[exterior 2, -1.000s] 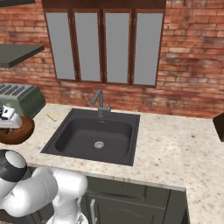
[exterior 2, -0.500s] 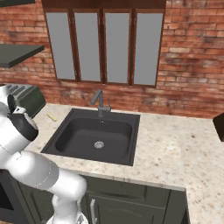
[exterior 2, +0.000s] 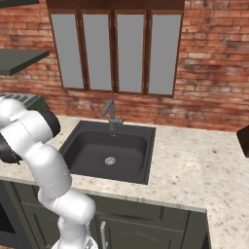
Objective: Pick the sweet potato from the sink and place it in the bowl. Then pick the bowl and place it in the microwave. Then close the microwave door and press the start button.
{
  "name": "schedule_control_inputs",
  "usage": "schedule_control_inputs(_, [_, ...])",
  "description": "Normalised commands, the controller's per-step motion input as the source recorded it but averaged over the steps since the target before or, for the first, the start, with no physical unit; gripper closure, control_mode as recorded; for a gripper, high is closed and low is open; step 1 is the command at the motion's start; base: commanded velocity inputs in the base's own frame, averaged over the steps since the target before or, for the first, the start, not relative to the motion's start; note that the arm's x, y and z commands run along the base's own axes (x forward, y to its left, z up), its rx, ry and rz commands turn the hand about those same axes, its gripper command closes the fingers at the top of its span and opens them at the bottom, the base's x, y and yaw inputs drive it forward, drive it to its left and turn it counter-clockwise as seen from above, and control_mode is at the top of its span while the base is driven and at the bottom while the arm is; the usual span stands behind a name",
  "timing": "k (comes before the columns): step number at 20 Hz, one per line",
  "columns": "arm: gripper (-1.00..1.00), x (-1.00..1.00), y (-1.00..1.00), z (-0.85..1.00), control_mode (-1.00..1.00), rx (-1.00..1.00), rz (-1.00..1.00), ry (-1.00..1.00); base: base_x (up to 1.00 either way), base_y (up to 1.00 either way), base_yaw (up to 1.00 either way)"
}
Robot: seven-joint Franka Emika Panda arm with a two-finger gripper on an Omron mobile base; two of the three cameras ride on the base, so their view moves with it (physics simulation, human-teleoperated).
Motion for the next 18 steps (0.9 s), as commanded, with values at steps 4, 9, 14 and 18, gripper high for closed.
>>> schedule_control_inputs(4, [-1.0, 0.1, 0.0, -0.07, -1.0, 0.0, 0.0, 0.02, 0.0, 0.0, 0.0])
schedule_control_inputs(9, [-1.0, 0.06, -0.09, 0.0, -1.0, 0.02, 0.0, 0.0, 0.0, 0.0, 0.0])
schedule_control_inputs(14, [-1.0, 0.0, -0.48, 0.07, -1.0, 0.14, 0.0, 0.0, 0.0, 0.0, 0.0])
schedule_control_inputs(18, [-1.0, -0.05, -0.87, 0.18, -1.0, 0.2, -0.02, 0.0, 0.0, 0.0, 0.0])
